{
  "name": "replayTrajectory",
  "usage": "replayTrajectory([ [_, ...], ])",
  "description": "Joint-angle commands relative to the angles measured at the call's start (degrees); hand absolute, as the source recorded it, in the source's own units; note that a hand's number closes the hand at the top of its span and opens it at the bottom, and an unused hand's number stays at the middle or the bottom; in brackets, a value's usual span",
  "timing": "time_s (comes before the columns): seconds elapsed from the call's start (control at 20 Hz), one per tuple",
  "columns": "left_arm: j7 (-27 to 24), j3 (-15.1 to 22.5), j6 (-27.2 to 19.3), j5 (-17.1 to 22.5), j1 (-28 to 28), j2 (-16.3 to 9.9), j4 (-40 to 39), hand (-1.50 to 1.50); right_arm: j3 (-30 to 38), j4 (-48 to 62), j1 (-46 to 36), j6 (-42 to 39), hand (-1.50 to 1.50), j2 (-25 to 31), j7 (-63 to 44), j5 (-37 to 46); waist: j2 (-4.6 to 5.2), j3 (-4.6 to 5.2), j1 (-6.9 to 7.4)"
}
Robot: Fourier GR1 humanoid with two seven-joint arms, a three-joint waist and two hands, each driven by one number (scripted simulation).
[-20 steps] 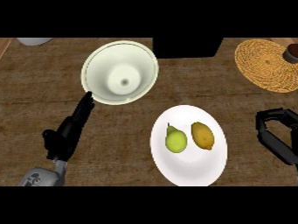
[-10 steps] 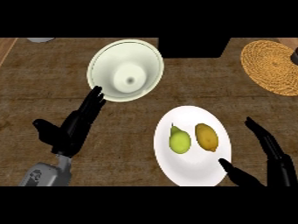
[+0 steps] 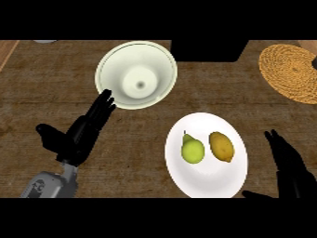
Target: Pick the lemon from the plate and place it in the bowl
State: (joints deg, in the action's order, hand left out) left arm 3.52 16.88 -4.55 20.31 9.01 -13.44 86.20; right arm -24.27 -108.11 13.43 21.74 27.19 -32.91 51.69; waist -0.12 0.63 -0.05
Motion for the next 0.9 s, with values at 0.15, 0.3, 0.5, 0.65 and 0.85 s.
replayTrajectory([
  [0.15,1.4,-1.3,2.5,2.0,0.1,-1.5,1.5,0.0,-6.1,-6.2,-10.0,-24.1,-1.5,-8.8,-27.7,7.3,0.2,-0.24,1.93],
  [0.3,2.5,-1.1,0.8,1.0,2.5,0.2,0.0,0.0,-7.8,-5.7,-17.0,-33.5,-1.5,-15.1,-37.3,7.3,0.28,-0.39,1.23],
  [0.5,1.8,0.9,0.8,-0.1,-1.1,1.2,2.7,0.0,-4.7,1.3,-20.1,-36.6,-1.5,-19.9,-40.7,7.2,0.12,-0.55,0.91],
  [0.65,0.8,0.7,-0.4,-1.7,-1.0,2.0,0.9,0.0,-4.6,2.7,-21.8,-39.6,-1.5,-23.3,-42.6,8.0,0.12,-0.55,0.5],
  [0.85,0.0,-1.5,1.9,-0.4,-0.6,0.5,0.7,0.0,-0.8,7.7,-23.7,-42.3,-1.5,-24.4,-42.2,7.8,0.23,-0.52,0.46],
])
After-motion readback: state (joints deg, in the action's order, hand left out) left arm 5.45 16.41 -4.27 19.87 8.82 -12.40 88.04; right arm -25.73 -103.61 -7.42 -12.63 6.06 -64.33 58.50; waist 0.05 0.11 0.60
